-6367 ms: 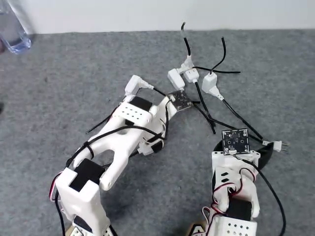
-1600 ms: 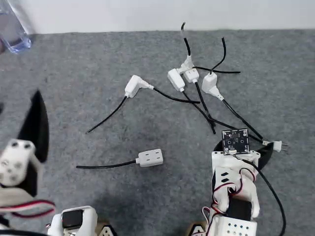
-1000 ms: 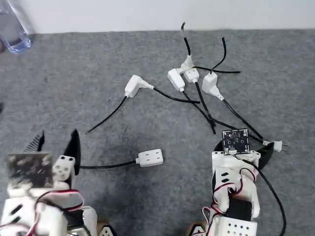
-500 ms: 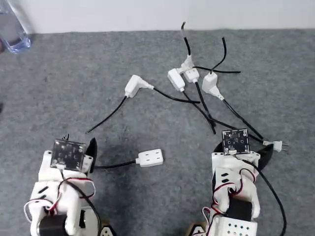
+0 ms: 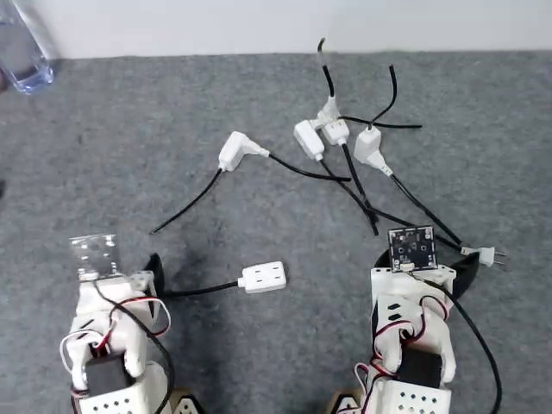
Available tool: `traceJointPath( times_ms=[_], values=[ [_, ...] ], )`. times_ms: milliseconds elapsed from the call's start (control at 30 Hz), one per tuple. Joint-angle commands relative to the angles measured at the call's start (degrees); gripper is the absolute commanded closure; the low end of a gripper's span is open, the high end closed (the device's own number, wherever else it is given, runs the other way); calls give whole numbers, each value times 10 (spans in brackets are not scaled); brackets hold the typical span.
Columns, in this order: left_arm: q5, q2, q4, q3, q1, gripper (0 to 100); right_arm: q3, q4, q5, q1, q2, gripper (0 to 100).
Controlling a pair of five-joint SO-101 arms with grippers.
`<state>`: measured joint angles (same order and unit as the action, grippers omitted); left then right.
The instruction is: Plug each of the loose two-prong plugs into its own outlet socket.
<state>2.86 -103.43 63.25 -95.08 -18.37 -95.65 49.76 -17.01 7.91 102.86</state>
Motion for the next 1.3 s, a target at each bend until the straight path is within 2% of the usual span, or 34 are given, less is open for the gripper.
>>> traceJointPath(
  times_ms=[0, 200, 433, 567, 667, 767, 1067, 1167, 1267],
  values=[
    [-47, -10, -14, -6, -1, 785, 54, 7, -49, 18, 5, 535],
    [-59, -9, -14, -14, 0, 785, 193, 100, -114, 96, 0, 535],
    [-59, -9, -13, -14, 0, 785, 375, 194, -129, 190, -7, 535],
    [-59, -9, -13, -14, 0, 785, 490, 225, -149, 265, -82, 569],
    [-59, -9, -13, -14, 0, 785, 564, 223, -203, 312, -187, 647],
    [-59, -9, -12, -14, 0, 784, 624, 223, -292, 320, -304, 697],
    [-92, -8, -10, -14, -1, 784, 695, 221, -610, 322, -558, 699],
    [-92, -8, -10, -14, -1, 784, 694, 220, -679, 318, -616, 699],
    [-93, -8, -10, -14, -1, 784, 695, 218, -709, 301, -673, 699]
  ],
)
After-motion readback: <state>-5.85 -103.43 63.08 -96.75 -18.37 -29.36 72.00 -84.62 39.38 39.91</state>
